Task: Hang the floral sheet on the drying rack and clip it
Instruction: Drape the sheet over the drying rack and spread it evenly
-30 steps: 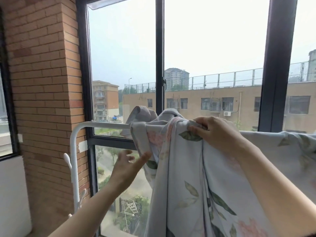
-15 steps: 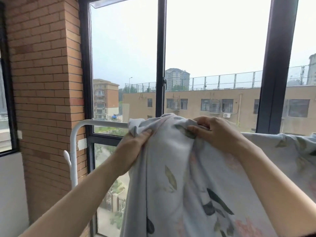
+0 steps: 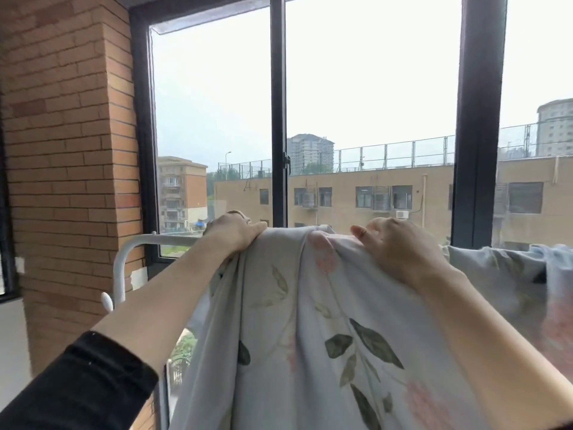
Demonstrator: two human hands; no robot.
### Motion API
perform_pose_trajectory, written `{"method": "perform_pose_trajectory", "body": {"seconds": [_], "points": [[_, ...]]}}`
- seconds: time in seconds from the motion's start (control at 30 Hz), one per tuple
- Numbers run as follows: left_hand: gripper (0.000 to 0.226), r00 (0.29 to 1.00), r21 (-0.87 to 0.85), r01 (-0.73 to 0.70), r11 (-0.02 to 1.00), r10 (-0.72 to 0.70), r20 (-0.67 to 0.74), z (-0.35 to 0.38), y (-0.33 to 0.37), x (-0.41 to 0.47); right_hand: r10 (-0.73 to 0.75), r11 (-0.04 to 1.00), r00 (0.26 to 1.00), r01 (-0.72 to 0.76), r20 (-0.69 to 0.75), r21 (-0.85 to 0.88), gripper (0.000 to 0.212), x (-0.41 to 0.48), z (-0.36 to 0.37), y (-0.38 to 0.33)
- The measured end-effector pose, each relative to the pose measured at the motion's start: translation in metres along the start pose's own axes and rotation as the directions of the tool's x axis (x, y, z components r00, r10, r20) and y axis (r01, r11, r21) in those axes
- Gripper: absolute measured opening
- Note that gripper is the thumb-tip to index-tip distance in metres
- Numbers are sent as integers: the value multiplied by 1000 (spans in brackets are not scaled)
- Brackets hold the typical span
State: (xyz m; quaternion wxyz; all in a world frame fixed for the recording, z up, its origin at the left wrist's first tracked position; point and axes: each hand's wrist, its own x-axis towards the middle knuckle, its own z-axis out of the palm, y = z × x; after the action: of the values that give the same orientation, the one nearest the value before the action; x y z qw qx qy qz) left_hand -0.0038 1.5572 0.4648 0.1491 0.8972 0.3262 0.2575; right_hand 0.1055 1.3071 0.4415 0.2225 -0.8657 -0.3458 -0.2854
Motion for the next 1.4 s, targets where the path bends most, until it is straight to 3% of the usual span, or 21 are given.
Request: {"method": "perform_pose_trajectory", "body": {"seconds": [0.2, 0.33, 0.37, 0.47, 0.5, 0.57, 0.73, 0.87, 1.03, 1.17, 1.4], "points": [[82, 986, 131, 141, 981, -151, 70, -1, -12, 4, -291, 918, 954, 299, -70, 261, 53, -7, 3, -35], [113, 974, 113, 225, 968, -224, -21, 5, -28, 11, -391, 897, 919, 369, 44, 245, 60, 3, 20, -65], [110, 981, 46, 184, 982, -181, -63, 7, -31, 11, -385, 910, 920, 365, 74, 198, 55, 6, 27, -70], [54, 982, -106, -50, 993, 29, -187, 15, -33, -1, -342, 940, 938, 341, 48, 31, 38, 12, 38, -72], [47, 977, -99, -94, 991, 73, -200, 17, -32, -8, -330, 944, 943, 329, 53, 19, 37, 13, 37, -70], [47, 960, -99, -182, 978, 154, -234, 21, -35, -20, -301, 953, 949, 299, 91, 37, 35, 15, 32, -66], [35, 830, -223, -421, 879, 274, -486, 18, -77, -45, -221, 975, 963, 222, 153, 8, 29, 14, 25, -64], [16, 879, -261, -407, 876, 298, -371, 17, -113, -59, -177, 984, 978, 177, 114, 15, 26, 11, 28, -88], [12, 916, -379, -383, 843, 292, -276, -2, -171, -65, -19, 995, 992, 31, 121, -91, 11, 7, 36, -148], [13, 910, -375, -413, 830, 370, -185, -24, -218, -69, -1, 996, 998, 7, 66, -89, 30, 4, 49, -201], [13, 886, -414, -456, 788, 448, -123, -43, -276, -59, 139, 977, 988, -124, 74, -175, 40, 3, 78, -241]]}}
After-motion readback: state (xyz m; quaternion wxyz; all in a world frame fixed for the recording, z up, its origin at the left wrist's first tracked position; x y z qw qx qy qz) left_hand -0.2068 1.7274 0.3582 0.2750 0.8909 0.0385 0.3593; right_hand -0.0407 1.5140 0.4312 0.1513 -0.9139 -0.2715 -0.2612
